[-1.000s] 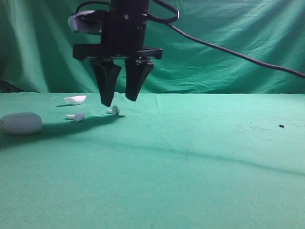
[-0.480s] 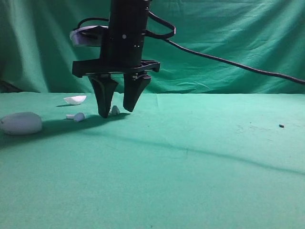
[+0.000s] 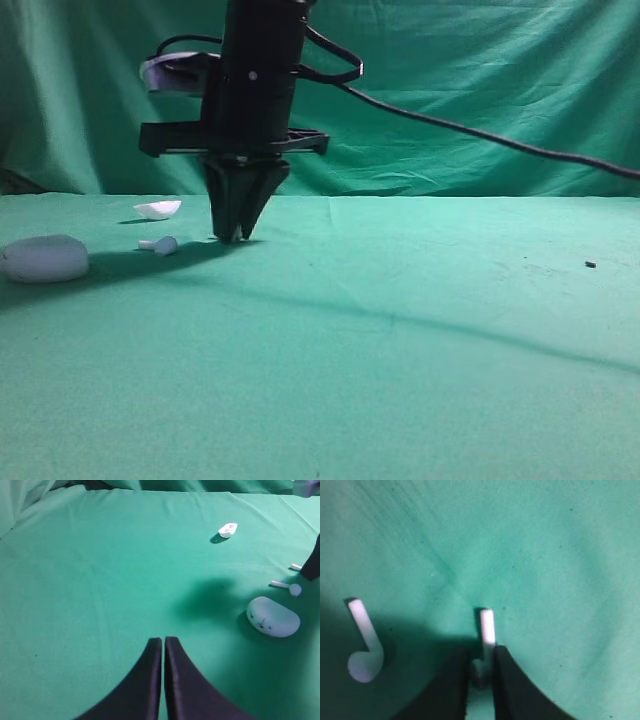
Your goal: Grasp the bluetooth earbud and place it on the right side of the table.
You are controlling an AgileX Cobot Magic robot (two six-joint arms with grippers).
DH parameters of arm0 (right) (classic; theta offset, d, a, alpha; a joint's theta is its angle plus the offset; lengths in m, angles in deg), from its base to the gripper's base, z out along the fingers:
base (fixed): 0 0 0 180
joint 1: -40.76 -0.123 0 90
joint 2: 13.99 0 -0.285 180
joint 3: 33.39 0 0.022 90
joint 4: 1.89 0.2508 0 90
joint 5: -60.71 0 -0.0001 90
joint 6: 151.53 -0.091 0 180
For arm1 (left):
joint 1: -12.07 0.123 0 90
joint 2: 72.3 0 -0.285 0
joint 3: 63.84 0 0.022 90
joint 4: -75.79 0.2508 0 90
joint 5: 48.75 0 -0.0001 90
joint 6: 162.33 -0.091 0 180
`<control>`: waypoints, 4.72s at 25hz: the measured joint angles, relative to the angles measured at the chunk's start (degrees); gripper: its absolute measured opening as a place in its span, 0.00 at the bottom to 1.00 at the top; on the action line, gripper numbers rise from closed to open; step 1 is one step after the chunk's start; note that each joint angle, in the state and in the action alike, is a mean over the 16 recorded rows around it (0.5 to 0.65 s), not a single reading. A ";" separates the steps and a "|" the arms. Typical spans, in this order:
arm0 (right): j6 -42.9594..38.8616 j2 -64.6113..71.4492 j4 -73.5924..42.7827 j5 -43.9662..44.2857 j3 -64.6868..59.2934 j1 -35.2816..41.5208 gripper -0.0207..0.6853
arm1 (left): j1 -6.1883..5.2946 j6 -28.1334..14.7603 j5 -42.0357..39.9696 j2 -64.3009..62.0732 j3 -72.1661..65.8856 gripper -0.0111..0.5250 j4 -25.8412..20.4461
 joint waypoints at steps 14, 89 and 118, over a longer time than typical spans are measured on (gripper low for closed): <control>-1.84 -8.89 -1.11 4.40 -0.16 2.72 0.15 | 0.00 0.00 0.00 0.00 0.00 0.02 0.00; -12.79 -87.66 1.81 -7.32 -68.21 28.48 0.03 | 0.00 0.00 0.00 0.00 0.00 0.02 0.00; -9.67 -130.55 -2.74 -26.30 -101.85 30.51 0.03 | 0.00 0.00 0.00 0.00 0.00 0.02 0.00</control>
